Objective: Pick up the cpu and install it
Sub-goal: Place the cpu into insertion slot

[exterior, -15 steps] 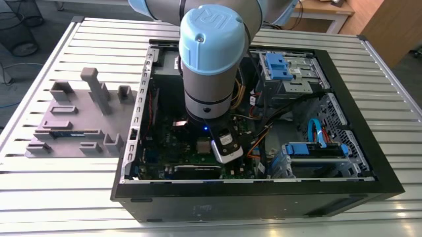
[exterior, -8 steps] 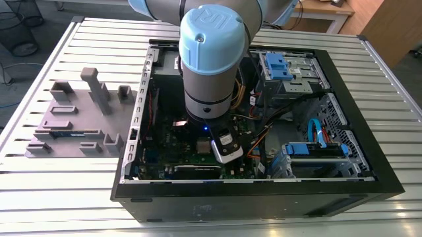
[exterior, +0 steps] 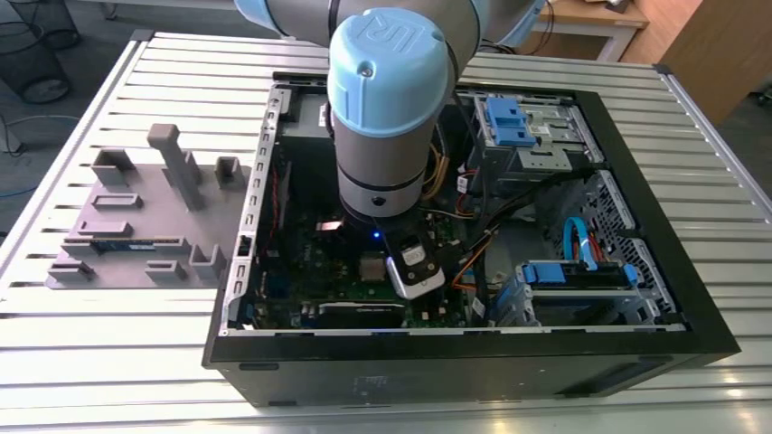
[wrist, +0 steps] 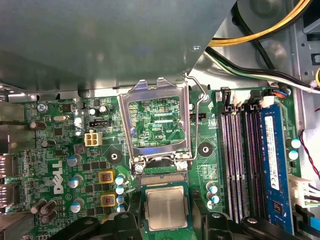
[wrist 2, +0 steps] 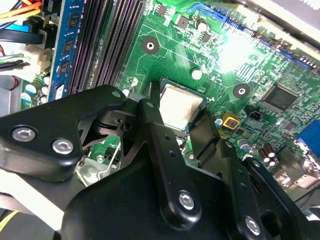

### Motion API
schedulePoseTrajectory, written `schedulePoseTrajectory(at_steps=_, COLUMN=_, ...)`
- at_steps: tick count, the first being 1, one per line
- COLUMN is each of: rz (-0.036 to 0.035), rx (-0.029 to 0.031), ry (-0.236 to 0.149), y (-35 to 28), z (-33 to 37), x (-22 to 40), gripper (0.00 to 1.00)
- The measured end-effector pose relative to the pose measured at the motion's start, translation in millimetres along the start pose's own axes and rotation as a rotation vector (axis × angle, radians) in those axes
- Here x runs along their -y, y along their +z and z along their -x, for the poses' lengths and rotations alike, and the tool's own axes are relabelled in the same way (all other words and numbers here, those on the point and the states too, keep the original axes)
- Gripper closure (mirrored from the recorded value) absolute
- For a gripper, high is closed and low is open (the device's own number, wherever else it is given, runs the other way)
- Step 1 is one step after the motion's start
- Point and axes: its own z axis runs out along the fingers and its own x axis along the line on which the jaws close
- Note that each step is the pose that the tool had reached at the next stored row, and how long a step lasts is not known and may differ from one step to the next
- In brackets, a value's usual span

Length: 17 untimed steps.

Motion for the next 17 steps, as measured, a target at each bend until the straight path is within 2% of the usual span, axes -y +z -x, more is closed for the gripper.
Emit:
schedulePoseTrajectory(at_steps=4, rz=-0.0013, rx=-0.0007, ry=0.000, y=-4.9, z=0.1, x=-0.1, gripper=0.51)
schedulePoseTrajectory(at_steps=9, rz=-0.0009, rx=-0.0008, ry=0.000, y=-5.2, z=-0.4, x=0.0, gripper=0.51)
schedulePoseTrajectory(at_steps=12, rz=0.0006, rx=-0.0010, ry=0.000, y=-5.1, z=-4.3, x=0.2, gripper=0.51)
schedulePoseTrajectory(at_steps=17, rz=0.0007, rx=-0.0010, ry=0.000, y=-4.6, z=-4.6, x=0.3, gripper=0.51)
